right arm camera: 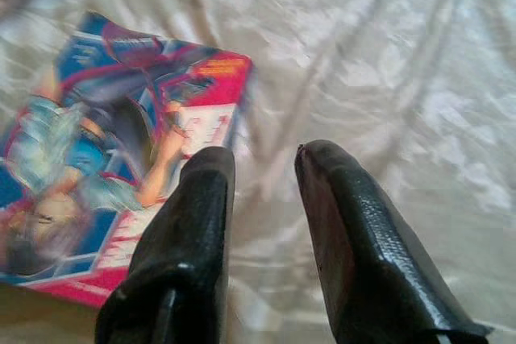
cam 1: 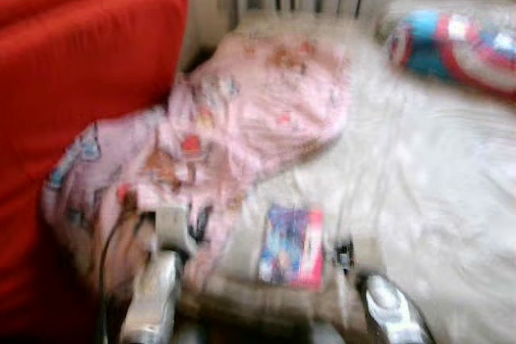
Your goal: Clean up the room
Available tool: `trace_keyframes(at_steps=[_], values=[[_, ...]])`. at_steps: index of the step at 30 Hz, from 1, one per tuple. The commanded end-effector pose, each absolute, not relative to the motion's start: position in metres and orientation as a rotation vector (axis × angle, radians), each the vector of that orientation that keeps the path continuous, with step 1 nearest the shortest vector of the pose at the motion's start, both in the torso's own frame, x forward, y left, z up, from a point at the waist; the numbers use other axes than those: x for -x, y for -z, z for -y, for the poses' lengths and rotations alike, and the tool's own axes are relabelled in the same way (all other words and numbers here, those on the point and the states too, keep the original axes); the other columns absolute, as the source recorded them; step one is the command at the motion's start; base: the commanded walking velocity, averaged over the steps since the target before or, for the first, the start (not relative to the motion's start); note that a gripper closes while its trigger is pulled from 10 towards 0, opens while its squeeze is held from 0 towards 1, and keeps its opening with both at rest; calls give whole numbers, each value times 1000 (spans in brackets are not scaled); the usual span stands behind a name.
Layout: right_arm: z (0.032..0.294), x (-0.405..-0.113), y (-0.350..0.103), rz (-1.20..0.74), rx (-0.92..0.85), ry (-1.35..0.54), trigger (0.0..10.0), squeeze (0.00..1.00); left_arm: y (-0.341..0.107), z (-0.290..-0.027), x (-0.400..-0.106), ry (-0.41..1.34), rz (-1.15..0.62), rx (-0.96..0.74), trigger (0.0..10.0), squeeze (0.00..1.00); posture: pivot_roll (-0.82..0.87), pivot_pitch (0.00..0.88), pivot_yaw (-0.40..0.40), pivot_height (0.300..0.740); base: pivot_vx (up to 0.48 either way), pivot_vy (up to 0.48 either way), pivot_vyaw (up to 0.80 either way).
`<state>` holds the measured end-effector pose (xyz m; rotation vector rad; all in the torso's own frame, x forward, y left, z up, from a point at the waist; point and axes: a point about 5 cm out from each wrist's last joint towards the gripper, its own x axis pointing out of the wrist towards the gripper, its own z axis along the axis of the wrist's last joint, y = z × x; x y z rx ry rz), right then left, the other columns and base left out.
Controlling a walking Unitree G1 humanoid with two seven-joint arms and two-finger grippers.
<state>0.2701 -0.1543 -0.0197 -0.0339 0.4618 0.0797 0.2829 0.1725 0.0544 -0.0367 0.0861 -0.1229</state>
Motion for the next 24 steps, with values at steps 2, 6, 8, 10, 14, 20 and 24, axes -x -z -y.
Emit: trace_keyframes(at_steps=[2, 6, 8, 10, 14, 20, 24], values=[[139, -274, 18, -475, -8, -105, 10000, 0, -53, -183, -279, 96, -104, 27, 10000, 0, -70, 43, 25, 636, 0, 0, 0], [135, -281, 15, -501, -24, -108, 10000, 0, -54, -184, -275, 114, -103, 18, 10000, 0, -45, 55, 34, 636, 0, 0, 0], [132, -286, 11, -494, -31, -114, 10000, 0, -55, -186, -272, 116, -102, 14, 10000, 0, -40, 63, 37, 636, 0, 0, 0], [130, -291, 7, -491, -40, -117, 10000, 0, -57, -187, -271, 119, -103, 9, 10000, 0, -33, 74, 41, 636, 0, 0, 0], [128, -297, 2, -483, -62, -113, 10000, 1000, -62, -185, -270, 130, -95, 2, 10000, 0, -15, 110, 45, 636, 0, 0, 0], [133, -298, 3, -493, -87, -63, 10000, 1000, -70, -183, -270, 141, -78, 0, 10000, 0, 5, 148, 51, 636, 0, 0, 0], [137, -296, 5, -511, -118, -12, 10000, 1000, -75, -184, -265, 137, -77, -3, 10000, 0, 49, 199, 57, 636, 0, 0, 0]])
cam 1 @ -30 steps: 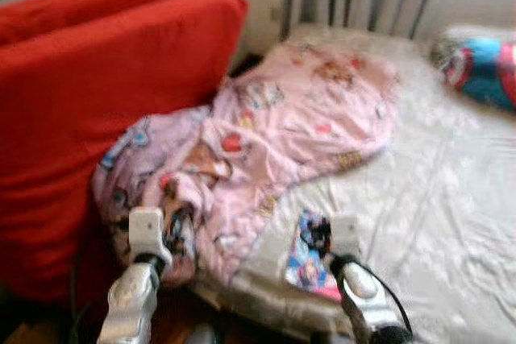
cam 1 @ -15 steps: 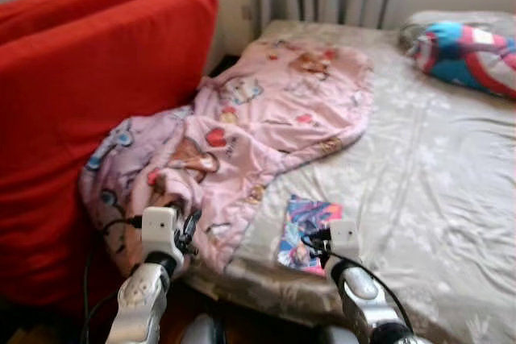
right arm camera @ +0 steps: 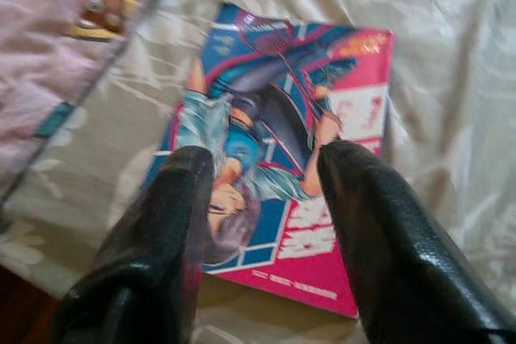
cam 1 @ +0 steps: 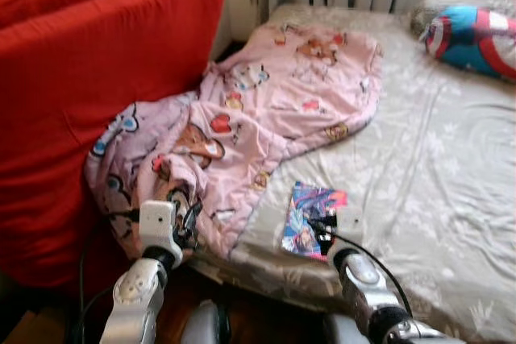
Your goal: Clean up the room
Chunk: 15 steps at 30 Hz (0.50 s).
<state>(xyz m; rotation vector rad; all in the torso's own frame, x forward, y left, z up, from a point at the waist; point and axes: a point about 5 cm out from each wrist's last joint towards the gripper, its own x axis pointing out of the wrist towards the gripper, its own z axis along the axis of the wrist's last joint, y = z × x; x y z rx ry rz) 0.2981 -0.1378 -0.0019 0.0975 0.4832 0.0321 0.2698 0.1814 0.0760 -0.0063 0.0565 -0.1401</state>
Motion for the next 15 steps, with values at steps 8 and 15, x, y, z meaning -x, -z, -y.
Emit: trace_keyframes(at_steps=[8, 15], values=[[146, -291, 12, -551, -160, 64, 10000, 0, -74, -190, -245, 117, -122, -18, 10000, 0, 80, 254, 66, 636, 0, 0, 0], [149, -286, 16, -569, -163, 74, 10000, 0, -77, -192, -234, 116, -138, -37, 10000, 0, 105, 284, 68, 636, 0, 0, 0]])
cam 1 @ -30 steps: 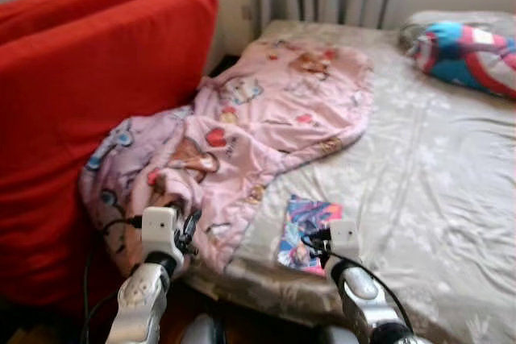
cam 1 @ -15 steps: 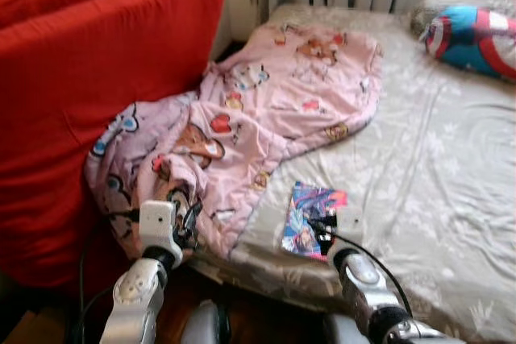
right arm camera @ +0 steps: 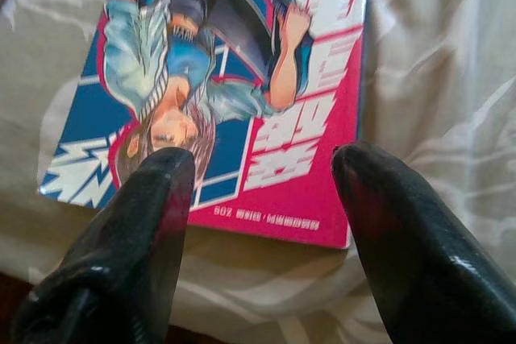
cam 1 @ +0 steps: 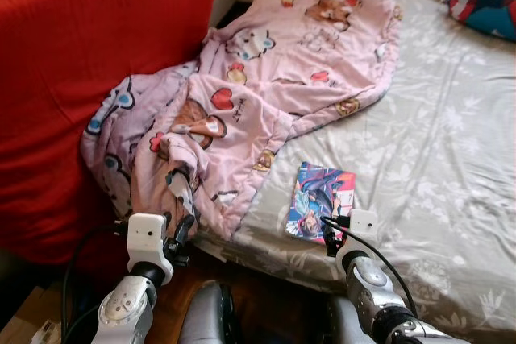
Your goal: Clean up the room
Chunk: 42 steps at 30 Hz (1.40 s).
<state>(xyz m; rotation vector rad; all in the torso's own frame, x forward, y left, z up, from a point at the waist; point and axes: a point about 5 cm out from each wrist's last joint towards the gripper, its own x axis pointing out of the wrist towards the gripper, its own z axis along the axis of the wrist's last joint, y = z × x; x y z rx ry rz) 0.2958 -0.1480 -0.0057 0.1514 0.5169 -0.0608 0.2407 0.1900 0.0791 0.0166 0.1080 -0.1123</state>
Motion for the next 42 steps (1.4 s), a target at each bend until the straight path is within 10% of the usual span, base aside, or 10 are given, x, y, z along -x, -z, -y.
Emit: trace_keyframes(at_steps=[1, 42], values=[[149, -286, 16, -571, -164, 75, 10000, 0, -77, -192, -233, 117, -141, -41, 10000, 0, 109, 286, 67, 636, 0, 0, 0], [139, -283, 19, -556, -500, 91, 10000, 0, -85, -195, -207, 112, -196, -91, 10000, 0, 159, 326, 81, 636, 0, 0, 0]])
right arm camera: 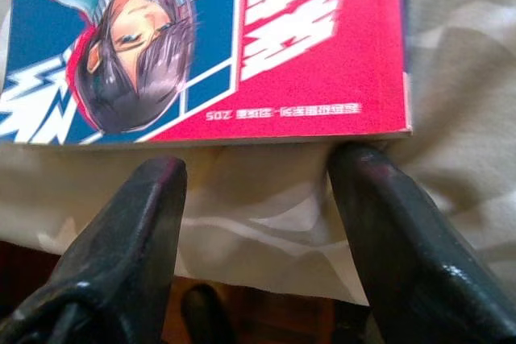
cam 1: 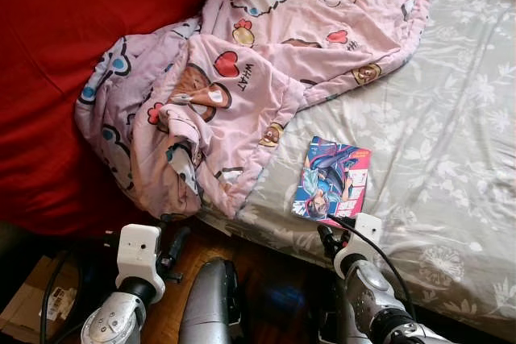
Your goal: Clean up the room
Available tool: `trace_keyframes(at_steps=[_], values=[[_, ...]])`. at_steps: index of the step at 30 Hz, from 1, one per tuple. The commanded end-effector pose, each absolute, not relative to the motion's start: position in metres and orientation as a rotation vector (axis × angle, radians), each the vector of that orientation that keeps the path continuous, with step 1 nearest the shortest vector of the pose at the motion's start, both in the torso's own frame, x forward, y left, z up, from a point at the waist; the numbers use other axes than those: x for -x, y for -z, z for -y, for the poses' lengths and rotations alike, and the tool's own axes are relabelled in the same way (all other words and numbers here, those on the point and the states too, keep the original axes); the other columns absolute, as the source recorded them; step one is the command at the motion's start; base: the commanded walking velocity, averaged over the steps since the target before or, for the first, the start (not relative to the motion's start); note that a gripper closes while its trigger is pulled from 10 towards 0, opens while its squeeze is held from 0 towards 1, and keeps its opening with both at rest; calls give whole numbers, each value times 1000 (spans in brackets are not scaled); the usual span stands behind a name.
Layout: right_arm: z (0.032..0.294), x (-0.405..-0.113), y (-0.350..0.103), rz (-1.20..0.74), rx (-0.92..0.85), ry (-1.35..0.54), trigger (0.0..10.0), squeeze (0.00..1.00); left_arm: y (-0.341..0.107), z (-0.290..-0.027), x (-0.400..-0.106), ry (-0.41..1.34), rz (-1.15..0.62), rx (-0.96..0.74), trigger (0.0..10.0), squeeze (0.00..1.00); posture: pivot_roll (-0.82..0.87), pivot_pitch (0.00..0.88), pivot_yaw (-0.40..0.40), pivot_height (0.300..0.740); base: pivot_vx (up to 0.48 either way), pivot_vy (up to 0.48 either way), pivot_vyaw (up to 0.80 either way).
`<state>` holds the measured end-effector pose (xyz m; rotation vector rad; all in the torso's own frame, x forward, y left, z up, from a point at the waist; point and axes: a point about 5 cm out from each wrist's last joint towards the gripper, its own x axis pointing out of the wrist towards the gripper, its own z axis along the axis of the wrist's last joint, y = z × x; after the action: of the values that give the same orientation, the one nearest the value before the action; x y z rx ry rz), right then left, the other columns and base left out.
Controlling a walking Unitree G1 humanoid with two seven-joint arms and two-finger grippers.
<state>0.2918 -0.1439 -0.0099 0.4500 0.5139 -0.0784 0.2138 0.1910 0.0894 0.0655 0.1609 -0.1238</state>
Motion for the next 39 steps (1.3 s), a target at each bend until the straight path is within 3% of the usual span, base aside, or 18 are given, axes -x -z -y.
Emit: trace_keyframes(at_steps=[1, 6, 15, 21, 25, 31, 34, 39], values=[[140, -284, 18, -546, -521, 104, 10000, 0, -85, -195, -207, 112, -196, -91, 10000, 0, 159, 326, 81, 636, 0, 0, 0], [148, -282, 19, -541, -482, 156, 10000, 0, -83, -195, -208, 113, -201, -92, 10000, 0, 150, 316, 77, 636, 0, 0, 0], [187, -259, 34, -562, -442, 412, 10000, 0, -83, -194, -213, 116, -197, -91, 10000, 0, 138, 295, 74, 636, 0, 0, 0], [194, -244, 44, -606, -435, 488, 10000, 0, -84, -192, -215, 127, -191, -101, 10000, 0, 137, 289, 74, 636, 0, 0, 0], [191, -244, 44, -592, -427, 480, 10000, 0, -84, -193, -217, 129, -189, -108, 10000, 0, 134, 285, 73, 636, 0, 0, 0], [183, -257, 29, -449, -379, 417, 10000, 0, -85, -196, -218, 121, -181, -112, 10000, 0, 129, 280, 69, 636, 0, 0, 0], [180, -268, 7, -247, -310, 376, 10000, 0, -86, -197, -218, 115, -177, -112, 10000, 0, 127, 280, 67, 636, 0, 0, 0], [177, -275, -1, -209, -297, 331, 10000, 0, -85, -196, -219, 115, -174, -111, 10000, 0, 119, 283, 69, 636, 0, 0, 0]])
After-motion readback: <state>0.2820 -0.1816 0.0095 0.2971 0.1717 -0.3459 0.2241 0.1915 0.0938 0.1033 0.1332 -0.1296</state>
